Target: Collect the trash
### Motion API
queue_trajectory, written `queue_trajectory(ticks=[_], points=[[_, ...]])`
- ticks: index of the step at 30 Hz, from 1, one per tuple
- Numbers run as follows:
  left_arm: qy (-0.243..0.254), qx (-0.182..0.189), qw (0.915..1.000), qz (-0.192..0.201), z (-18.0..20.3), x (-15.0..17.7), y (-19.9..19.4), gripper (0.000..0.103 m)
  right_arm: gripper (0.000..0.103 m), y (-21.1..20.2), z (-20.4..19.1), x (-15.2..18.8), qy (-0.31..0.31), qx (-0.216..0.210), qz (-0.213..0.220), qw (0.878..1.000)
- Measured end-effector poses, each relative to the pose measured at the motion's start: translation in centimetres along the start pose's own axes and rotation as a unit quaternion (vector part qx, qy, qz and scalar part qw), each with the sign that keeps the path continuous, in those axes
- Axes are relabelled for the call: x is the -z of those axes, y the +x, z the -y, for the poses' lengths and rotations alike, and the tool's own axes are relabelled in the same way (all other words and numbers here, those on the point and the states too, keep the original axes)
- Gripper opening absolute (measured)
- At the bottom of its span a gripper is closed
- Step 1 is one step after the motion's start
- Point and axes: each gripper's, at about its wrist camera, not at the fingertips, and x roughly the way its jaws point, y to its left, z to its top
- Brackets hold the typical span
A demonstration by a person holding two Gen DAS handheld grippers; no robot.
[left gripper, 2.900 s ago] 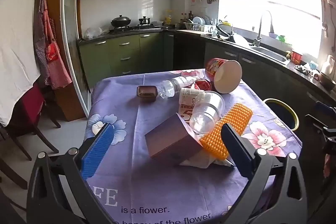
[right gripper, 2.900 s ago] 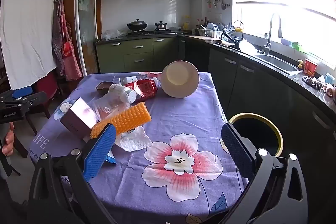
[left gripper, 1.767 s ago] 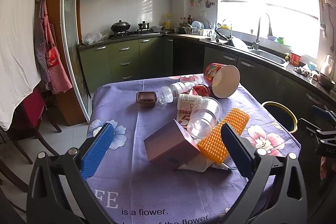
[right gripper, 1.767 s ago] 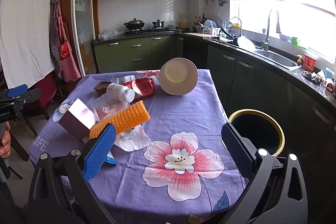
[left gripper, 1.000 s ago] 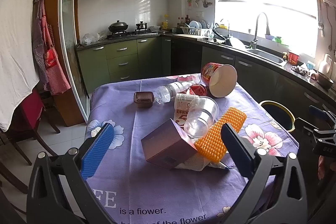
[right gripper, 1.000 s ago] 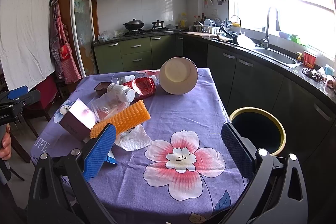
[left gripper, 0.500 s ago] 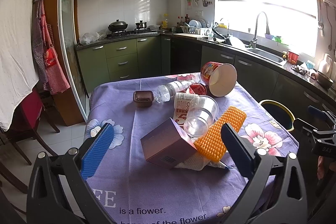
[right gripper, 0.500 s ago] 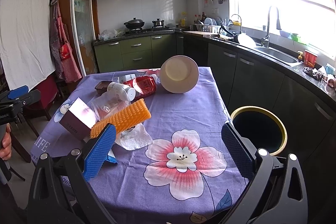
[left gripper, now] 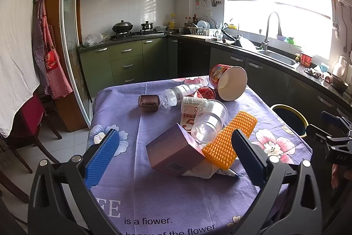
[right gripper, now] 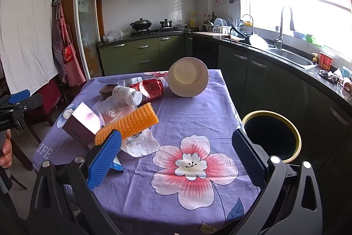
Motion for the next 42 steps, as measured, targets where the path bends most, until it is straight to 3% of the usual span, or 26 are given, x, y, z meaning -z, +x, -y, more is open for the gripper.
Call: queue_trajectory(ticks=[17, 25, 32, 37, 38, 42], points=[[0.001, 0.003, 1.0000, -0.005, 0.3, 0.4, 0.4, 0.097, 0.099, 0.2, 0.3, 0.0, 0.006, -0.003, -0.005, 1.000], [0.003, 0.014, 0.9996, -0.024, -0.1, -0.3, 3.0, 0.097, 0.099, 2.7, 0.7, -0.8, 0.001, -0.011, -0.020, 1.000], [-0.018, 0.014, 0.9992, -0.032, -3.2, -3.3, 8.5, 0.097, 0.099, 8.7, 2.2, -5.2, -0.006, 0.000, 0.007, 1.000], [-0.029, 0.013, 0.9987, -0.039, -5.8, -5.7, 13.5, 0.097, 0.099, 15.2, 4.7, -9.1, 0.005, 0.013, 0.014, 1.000], [-0.028, 0.011, 0.9988, -0.038, -6.1, -6.2, 14.4, 0.097, 0.096, 17.2, 5.2, -10.0, 0.001, 0.014, 0.007, 1.000], [-0.024, 0.012, 0.9988, -0.041, -7.2, -7.6, 18.1, 0.097, 0.067, 23.6, 6.5, -12.1, -0.021, 0.039, -0.021, 0.999]])
